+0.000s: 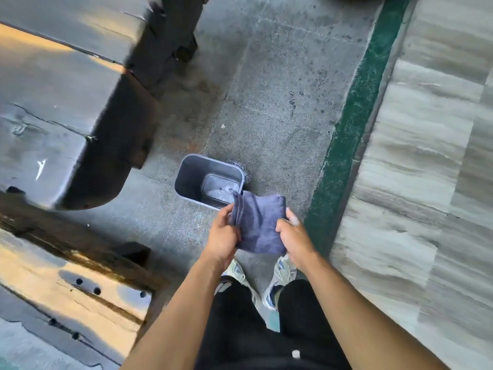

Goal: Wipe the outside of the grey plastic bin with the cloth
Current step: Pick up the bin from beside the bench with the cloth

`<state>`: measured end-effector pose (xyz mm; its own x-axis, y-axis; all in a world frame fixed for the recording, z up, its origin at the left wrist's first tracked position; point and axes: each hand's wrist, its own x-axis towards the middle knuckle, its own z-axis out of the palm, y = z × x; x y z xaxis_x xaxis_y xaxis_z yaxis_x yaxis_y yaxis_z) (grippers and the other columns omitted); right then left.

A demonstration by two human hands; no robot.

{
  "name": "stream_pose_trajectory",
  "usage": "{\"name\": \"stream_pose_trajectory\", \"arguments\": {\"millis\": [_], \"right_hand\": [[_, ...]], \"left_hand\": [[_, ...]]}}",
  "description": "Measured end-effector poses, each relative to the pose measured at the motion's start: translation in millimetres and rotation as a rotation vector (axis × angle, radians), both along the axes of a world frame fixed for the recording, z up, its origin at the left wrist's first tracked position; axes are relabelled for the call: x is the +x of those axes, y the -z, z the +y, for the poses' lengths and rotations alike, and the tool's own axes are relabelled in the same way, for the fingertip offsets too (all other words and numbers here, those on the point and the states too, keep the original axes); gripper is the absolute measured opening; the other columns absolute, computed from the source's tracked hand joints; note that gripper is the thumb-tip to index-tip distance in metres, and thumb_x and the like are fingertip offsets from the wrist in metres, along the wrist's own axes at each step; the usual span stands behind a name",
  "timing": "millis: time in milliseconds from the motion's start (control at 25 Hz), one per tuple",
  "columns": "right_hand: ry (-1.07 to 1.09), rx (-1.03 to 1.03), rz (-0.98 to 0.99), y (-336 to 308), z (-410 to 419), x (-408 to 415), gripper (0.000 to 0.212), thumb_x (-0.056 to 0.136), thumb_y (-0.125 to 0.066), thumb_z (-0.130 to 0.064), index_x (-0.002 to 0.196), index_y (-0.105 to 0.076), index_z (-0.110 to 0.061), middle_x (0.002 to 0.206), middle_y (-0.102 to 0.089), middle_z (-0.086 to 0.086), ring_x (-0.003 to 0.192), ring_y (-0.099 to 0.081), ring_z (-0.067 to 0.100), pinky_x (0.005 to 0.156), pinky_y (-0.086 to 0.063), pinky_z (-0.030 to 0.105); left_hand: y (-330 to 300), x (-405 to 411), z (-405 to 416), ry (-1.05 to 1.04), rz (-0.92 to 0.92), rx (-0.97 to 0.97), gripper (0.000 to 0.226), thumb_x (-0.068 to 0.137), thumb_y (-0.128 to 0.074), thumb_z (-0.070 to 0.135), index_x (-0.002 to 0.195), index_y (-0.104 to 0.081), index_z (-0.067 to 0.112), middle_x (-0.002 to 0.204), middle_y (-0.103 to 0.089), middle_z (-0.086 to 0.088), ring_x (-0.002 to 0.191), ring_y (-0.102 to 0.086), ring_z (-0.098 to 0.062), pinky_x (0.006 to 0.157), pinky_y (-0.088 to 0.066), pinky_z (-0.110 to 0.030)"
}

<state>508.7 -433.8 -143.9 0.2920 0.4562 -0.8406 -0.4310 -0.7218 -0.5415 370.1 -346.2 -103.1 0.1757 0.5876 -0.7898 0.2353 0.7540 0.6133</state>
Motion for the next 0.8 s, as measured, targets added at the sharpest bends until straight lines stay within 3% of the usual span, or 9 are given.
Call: {"name": "stream_pose_trajectory", "arguments": {"millis": [80, 120, 200, 240, 320, 440, 560, 640, 800], "right_hand": [[0.03, -0.021, -0.042, 26, 5, -3, 0.06, 0.074, -0.048, -0.029, 0.129, -0.054, -0.052, 0.096, -0.073, -0.017, 0.084, -0.069, 0.007, 0.088, -0.058, 0.043], [0.055, -0.031, -0.061, 39, 10, -5, 0.068, 0.073, -0.051, -0.036, 0.141, -0.049, -0.041, 0.111, -0.07, -0.017, 0.096, -0.068, 0.008, 0.097, -0.054, 0.045], [0.117, -0.027, -0.048, 66, 23, -10, 0.08, 0.069, -0.059, -0.052, 0.145, -0.049, -0.027, 0.132, -0.061, -0.014, 0.11, -0.064, 0.009, 0.107, -0.047, 0.043], [0.151, -0.02, -0.028, 78, 29, -11, 0.083, 0.067, -0.063, -0.061, 0.141, -0.053, -0.026, 0.133, -0.062, -0.01, 0.113, -0.064, 0.011, 0.107, -0.047, 0.044], [0.176, 0.015, -0.014, 101, 40, -13, 0.083, 0.062, -0.066, -0.075, 0.131, -0.061, -0.029, 0.124, -0.071, -0.004, 0.111, -0.068, 0.016, 0.105, -0.049, 0.046], [0.034, 0.066, -0.195, 145, 58, -11, 0.072, 0.06, -0.06, -0.091, 0.107, -0.067, -0.037, 0.097, -0.077, -0.011, 0.092, -0.073, 0.007, 0.092, -0.055, 0.043], [0.02, 0.137, -0.318, 199, 78, 5, 0.055, 0.071, -0.065, -0.073, 0.105, -0.066, -0.03, 0.095, -0.078, -0.008, 0.09, -0.073, 0.01, 0.091, -0.056, 0.045], [0.038, 0.156, -0.38, 233, 86, 26, 0.044, 0.079, -0.061, -0.054, 0.112, -0.064, -0.025, 0.103, -0.077, -0.002, 0.096, -0.072, 0.017, 0.092, -0.056, 0.05], [0.052, 0.206, -0.398, 289, 91, 59, 0.048, 0.095, -0.059, -0.035, 0.14, -0.05, -0.022, 0.11, -0.073, -0.015, 0.099, -0.071, 0.005, 0.091, -0.058, 0.04]], "left_hand": [[26, 10, -1, 0.093, -0.021, 0.085, 0.085, 0.071, -0.023, -0.034, 0.143, -0.05, 0.003, 0.136, -0.064, -0.018, 0.117, -0.064, -0.023, 0.099, -0.054, -0.032], [39, 15, -1, 0.142, -0.029, 0.137, 0.086, 0.071, -0.025, -0.035, 0.146, -0.046, 0.001, 0.146, -0.056, -0.015, 0.127, -0.058, -0.014, 0.108, -0.046, -0.024], [69, 22, -1, 0.243, -0.077, 0.216, 0.087, 0.073, -0.026, -0.034, 0.153, -0.033, -0.001, 0.155, -0.039, -0.007, 0.129, -0.045, 0.01, 0.105, -0.034, -0.003], [84, 24, -1, 0.286, -0.112, 0.234, 0.088, 0.073, -0.026, -0.031, 0.156, -0.025, -0.001, 0.159, -0.031, -0.004, 0.132, -0.039, 0.012, 0.107, -0.03, -0.002], [118, 27, -2, 0.371, -0.138, 0.281, 0.095, 0.07, -0.03, -0.018, 0.161, -0.014, 0.004, 0.167, -0.019, -0.002, 0.147, -0.027, 0.004, 0.119, -0.021, -0.011], [178, 33, 2, 0.535, -0.076, 0.395, 0.095, 0.076, -0.04, -0.001, 0.163, -0.006, 0.016, 0.172, -0.008, -0.003, 0.159, -0.004, -0.018, 0.129, -0.012, -0.04], [229, 36, 8, 0.617, -0.125, 0.433, 0.096, 0.081, -0.053, 0.008, 0.163, -0.006, 0.023, 0.173, -0.01, -0.003, 0.16, -0.009, -0.021, 0.127, -0.018, -0.047], [257, 31, 18, 0.585, -0.225, 0.48, 0.091, 0.079, -0.056, 0.013, 0.161, -0.018, 0.028, 0.167, -0.033, 0.0, 0.153, -0.031, -0.011, 0.124, -0.028, -0.035], [312, 23, 61, 0.339, -0.022, 0.626, 0.041, 0.088, -0.063, 0.029, 0.128, -0.06, 0.021, 0.113, -0.069, 0.005, 0.097, -0.063, 0.006, 0.09, -0.049, -0.019]]}}
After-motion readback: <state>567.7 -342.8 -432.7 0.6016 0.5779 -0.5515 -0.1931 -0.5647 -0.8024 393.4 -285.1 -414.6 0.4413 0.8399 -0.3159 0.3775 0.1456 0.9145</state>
